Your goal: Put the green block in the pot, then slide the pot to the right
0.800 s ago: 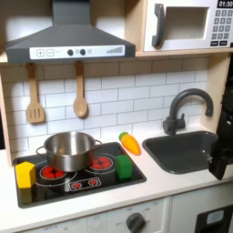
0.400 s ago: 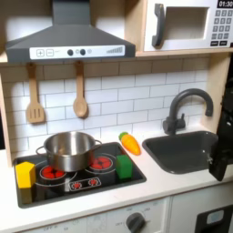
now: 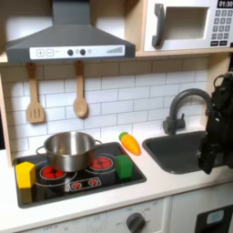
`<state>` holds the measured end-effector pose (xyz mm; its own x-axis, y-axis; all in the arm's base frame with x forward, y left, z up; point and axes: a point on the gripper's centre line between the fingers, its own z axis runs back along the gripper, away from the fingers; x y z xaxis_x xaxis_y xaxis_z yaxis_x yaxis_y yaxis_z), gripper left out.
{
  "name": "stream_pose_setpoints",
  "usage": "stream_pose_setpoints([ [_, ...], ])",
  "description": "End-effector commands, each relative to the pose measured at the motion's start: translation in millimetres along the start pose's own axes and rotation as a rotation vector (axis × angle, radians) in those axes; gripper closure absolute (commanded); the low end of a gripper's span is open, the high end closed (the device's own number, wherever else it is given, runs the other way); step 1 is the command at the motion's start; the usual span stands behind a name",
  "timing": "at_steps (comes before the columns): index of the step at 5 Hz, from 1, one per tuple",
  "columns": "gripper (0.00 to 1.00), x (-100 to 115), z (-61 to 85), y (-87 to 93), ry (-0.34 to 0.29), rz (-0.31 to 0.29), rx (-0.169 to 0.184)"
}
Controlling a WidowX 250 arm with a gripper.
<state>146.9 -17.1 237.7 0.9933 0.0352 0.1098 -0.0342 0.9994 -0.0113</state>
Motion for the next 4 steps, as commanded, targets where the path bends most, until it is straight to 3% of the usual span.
stream_pose_setpoints([
  [1, 0.00, 30, -1.7, 5.4, -0.011, -0.013, 0.012],
  [3, 0.00, 52, 0.4, 20.4, -0.044, -0.020, 0.007],
  [4, 0.00, 65, 3.1, 28.0, -0.063, -0.018, -0.017],
])
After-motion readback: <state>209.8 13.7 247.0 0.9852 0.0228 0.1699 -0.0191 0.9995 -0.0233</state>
